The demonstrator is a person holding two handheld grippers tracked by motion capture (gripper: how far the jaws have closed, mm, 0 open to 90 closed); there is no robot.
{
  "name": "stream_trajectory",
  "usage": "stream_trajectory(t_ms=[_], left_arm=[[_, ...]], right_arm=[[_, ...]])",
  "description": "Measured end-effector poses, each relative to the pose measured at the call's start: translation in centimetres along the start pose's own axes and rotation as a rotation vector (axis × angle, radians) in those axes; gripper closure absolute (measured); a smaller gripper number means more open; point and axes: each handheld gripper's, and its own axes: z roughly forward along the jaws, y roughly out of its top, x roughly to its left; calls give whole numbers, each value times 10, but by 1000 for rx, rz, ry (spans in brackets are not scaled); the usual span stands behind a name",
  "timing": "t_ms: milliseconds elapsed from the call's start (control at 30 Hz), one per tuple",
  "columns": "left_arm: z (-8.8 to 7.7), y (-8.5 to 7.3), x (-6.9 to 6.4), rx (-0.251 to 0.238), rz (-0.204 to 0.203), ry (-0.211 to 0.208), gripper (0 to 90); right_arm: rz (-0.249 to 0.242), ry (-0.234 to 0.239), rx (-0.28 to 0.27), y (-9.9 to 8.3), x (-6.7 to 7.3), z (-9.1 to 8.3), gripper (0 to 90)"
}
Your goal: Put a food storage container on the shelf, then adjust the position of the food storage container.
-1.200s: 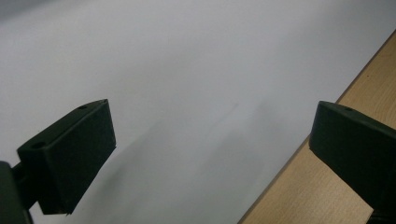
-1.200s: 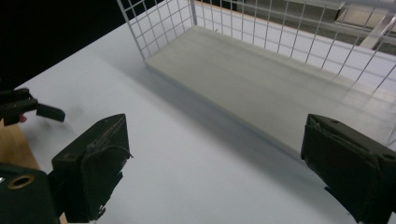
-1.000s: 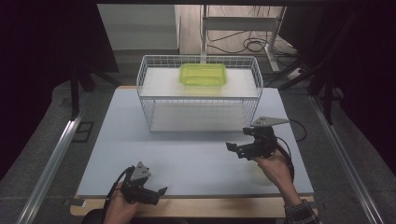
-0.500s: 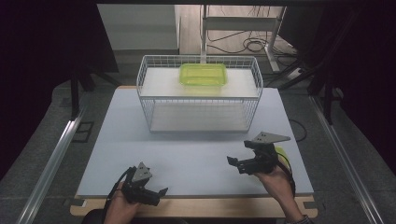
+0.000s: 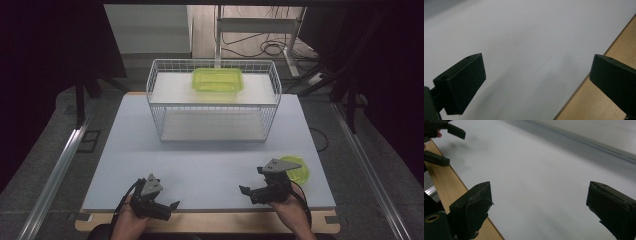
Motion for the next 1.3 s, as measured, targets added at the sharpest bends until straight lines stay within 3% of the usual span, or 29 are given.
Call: stream_trajectory(t_ms=[367, 400, 500, 633, 667, 733, 867, 900, 1067, 1167, 1200, 1300], left_arm=[[1, 0, 0, 3, 2, 0, 4], [1, 0, 0, 4, 2, 1, 4], [1, 0, 0, 5, 3, 2, 4], [1, 0, 0, 8, 5, 2, 4], [1, 0, 0, 9, 6, 3, 4], [1, 0, 0, 10, 6, 3, 5], [2, 0, 0, 11, 4, 3, 5], [2, 0, 0, 11, 4, 3, 4], [2, 0, 0, 11, 3, 5, 5], [2, 0, 0, 12, 3, 4, 5], [2, 0, 0, 13, 2, 3, 5], [2, 0, 0, 14, 2, 4, 5]], right_arm=[[6, -27, 6, -2, -4, -1, 27], [32, -50, 2, 0, -7, -3, 18], [52, -52, 3, 1, -11, -6, 32], [72, -96, -6, 3, -22, -20, 204], [81, -129, -13, 2, -28, -28, 320], [89, -144, -19, 2, -32, -31, 372], [132, -198, -33, -2, -53, -49, 644], [132, -198, -33, -2, -53, -49, 644], [151, -269, -32, -11, -77, -67, 887], [158, -300, -26, -14, -83, -72, 893], [170, -333, -30, -17, -90, -78, 894], [185, -355, -37, -21, -96, -83, 894]])
